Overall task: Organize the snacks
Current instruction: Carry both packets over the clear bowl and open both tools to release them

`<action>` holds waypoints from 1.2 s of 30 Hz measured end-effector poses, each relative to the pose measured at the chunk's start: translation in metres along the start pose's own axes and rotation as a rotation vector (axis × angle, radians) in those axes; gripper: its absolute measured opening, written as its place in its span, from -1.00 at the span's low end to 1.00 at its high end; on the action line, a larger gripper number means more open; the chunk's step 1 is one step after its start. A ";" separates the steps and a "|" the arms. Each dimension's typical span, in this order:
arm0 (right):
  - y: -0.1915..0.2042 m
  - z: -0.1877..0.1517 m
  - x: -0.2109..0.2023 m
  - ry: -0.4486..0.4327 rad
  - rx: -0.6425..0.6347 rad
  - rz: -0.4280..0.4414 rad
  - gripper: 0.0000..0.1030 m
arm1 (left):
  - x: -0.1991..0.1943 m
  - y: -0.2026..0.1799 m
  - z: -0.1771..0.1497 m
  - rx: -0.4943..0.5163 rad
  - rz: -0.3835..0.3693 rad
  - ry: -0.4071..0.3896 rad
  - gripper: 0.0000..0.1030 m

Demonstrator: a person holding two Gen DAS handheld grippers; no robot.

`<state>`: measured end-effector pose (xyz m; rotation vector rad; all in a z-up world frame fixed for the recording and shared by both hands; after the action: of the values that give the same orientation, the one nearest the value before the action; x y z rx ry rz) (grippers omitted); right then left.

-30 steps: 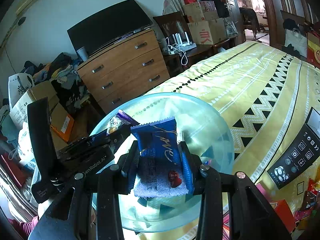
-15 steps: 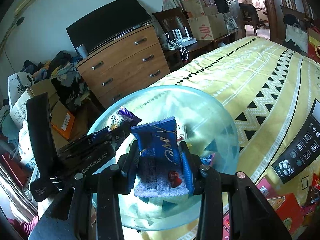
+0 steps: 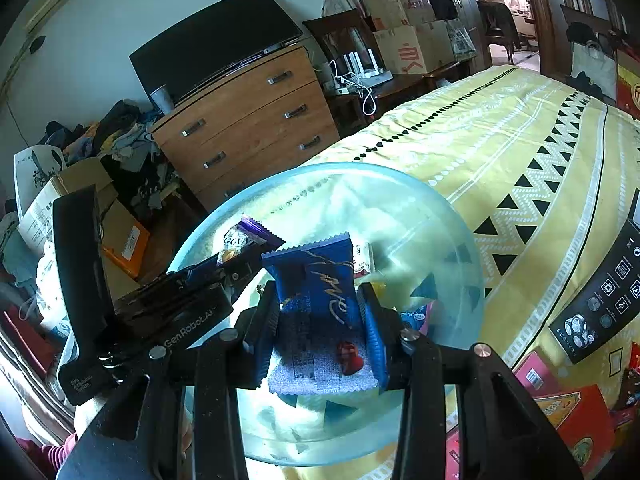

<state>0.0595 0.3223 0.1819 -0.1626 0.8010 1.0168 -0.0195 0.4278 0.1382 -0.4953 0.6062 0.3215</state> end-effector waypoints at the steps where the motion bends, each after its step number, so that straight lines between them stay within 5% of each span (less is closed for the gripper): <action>1: 0.000 0.000 0.000 0.000 -0.001 0.000 -0.17 | 0.000 0.000 0.000 0.000 -0.001 0.001 -0.38; 22: 0.007 -0.004 0.009 0.011 -0.004 0.006 -0.04 | 0.001 0.004 -0.004 -0.021 0.012 0.009 -0.18; 36: -0.001 -0.018 -0.036 -0.042 0.013 -0.014 0.26 | -0.011 0.002 -0.005 -0.017 0.069 -0.019 0.88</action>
<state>0.0407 0.2883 0.1930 -0.1349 0.7672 0.9987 -0.0320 0.4253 0.1406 -0.4880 0.6035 0.3966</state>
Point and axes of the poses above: each gripper's, at about its wrist camera, not at the fingertips, and x roughly the way its jaws point, y to its left, z to its top, the point moved 7 cm from there along x, roughly the way its jaws point, and after that the axes turned 12 degrees about -z, right-handed, at the moved point
